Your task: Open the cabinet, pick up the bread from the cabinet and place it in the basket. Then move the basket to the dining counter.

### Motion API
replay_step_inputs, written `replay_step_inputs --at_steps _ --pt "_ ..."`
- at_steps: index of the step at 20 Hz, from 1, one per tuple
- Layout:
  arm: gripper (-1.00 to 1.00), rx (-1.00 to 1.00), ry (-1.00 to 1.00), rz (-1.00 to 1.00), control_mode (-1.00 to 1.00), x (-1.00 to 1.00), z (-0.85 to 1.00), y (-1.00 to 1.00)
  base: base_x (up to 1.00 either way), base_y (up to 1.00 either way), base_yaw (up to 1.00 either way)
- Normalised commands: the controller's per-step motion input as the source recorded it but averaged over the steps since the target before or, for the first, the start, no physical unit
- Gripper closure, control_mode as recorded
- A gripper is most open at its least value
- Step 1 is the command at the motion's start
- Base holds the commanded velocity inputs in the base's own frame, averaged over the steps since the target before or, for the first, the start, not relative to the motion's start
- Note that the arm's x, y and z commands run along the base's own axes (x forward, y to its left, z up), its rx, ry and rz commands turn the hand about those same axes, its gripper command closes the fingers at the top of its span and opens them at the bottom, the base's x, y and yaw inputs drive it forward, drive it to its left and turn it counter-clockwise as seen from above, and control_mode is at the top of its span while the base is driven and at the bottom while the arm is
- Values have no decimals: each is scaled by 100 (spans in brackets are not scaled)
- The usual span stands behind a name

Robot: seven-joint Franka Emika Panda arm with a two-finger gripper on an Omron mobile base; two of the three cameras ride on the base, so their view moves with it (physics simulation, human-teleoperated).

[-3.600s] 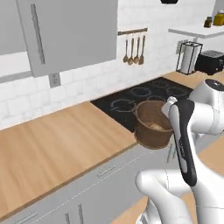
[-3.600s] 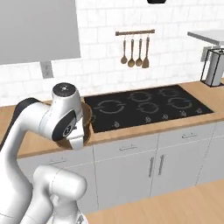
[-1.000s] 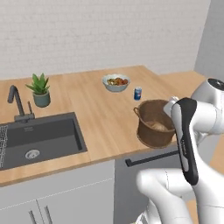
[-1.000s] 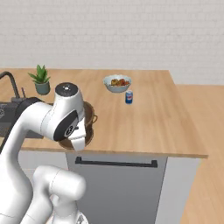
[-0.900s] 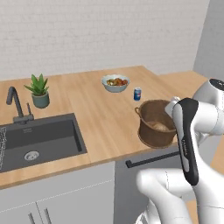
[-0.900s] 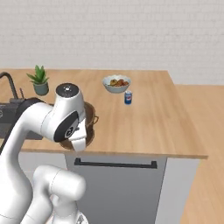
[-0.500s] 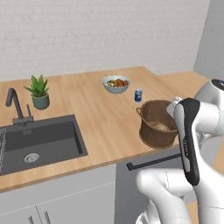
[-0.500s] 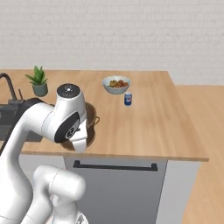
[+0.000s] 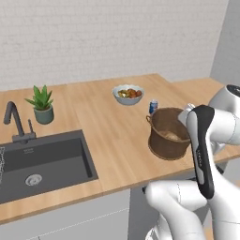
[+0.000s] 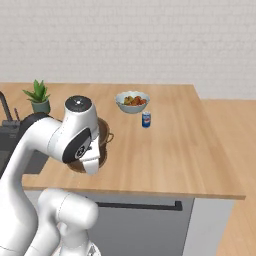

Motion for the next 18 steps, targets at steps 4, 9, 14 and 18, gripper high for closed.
replay_step_inputs --at_steps 4,9,14,18 --pt "100 0 0 0 100 0 0 0 34 3 0" --pt "100 0 2 0 -100 26 0 1 14 1 0" --pt "100 0 4 0 -100 63 -1 1 0 0 0" --pt "100 0 5 2 -100 68 -8 8 0 0 0"
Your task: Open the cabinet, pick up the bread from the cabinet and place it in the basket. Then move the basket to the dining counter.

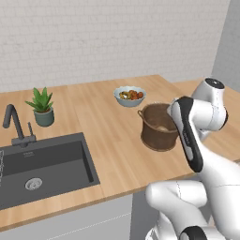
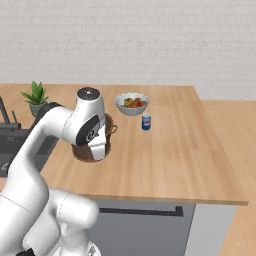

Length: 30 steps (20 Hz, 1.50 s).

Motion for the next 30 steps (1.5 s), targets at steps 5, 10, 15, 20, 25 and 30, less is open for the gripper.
replay_step_inputs --at_steps 5,10,15,20,25,30 --pt "100 0 2 2 -100 52 -20 12 0 0 0" --pt "100 0 13 7 -100 18 -46 10 0 0 0" --pt "100 -3 3 10 -100 37 -65 4 0 0 0" --pt "100 -5 0 8 -100 45 -68 1 0 0 0" --pt "100 0 0 7 -100 43 -58 0 0 0 0" --pt "100 0 0 2 -100 49 -46 0 0 0 0"
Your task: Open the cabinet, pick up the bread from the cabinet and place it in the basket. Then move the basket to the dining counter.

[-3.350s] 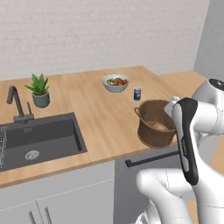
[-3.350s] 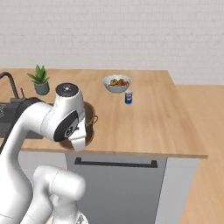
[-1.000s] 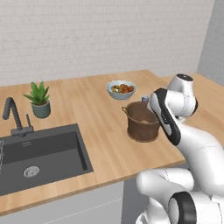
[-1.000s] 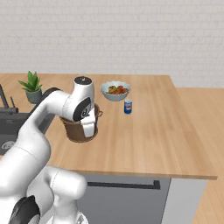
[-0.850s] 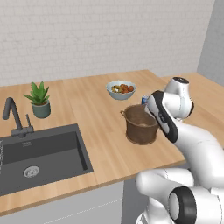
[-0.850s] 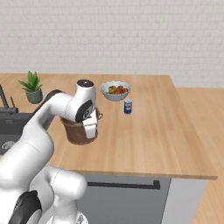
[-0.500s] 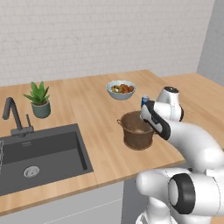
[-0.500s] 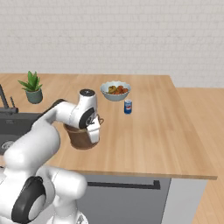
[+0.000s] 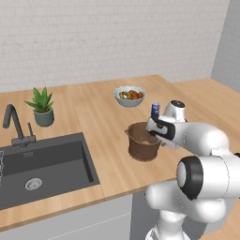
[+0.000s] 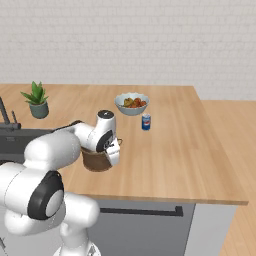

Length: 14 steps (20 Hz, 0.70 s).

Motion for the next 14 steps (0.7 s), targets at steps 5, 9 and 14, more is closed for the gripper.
replay_step_inputs --at_steps 5,9,14 --pt "100 0 0 0 -100 36 -38 2 0 0 0" --pt "-100 0 0 0 -100 3 -13 6 0 0 0" --pt "-100 0 0 0 -100 0 0 3 0 0 0"
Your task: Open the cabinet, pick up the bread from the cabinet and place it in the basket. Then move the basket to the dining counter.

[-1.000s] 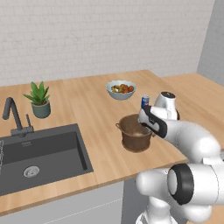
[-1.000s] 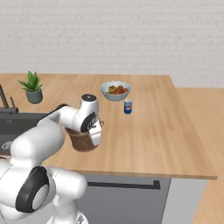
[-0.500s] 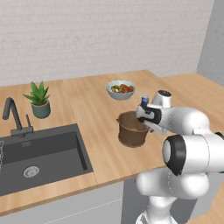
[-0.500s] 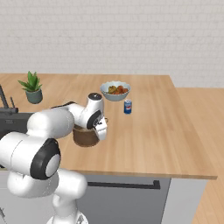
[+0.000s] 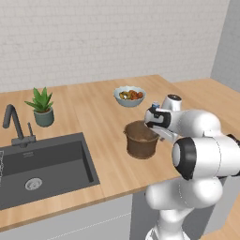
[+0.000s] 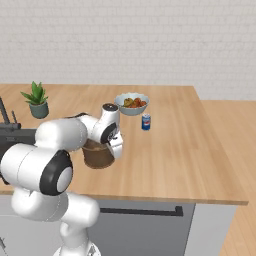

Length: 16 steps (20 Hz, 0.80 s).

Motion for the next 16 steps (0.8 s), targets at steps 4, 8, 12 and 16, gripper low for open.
replay_step_inputs --at_steps 4,8,12,16 --pt "-100 -1 0 0 -100 0 1 7 0 0 0" --pt "-100 -4 -5 5 -100 -12 30 3 0 0 0" --pt "-100 -11 -19 19 -100 -56 93 8 0 0 0" --pt "-100 -20 -21 26 -100 -78 100 18 0 0 0"
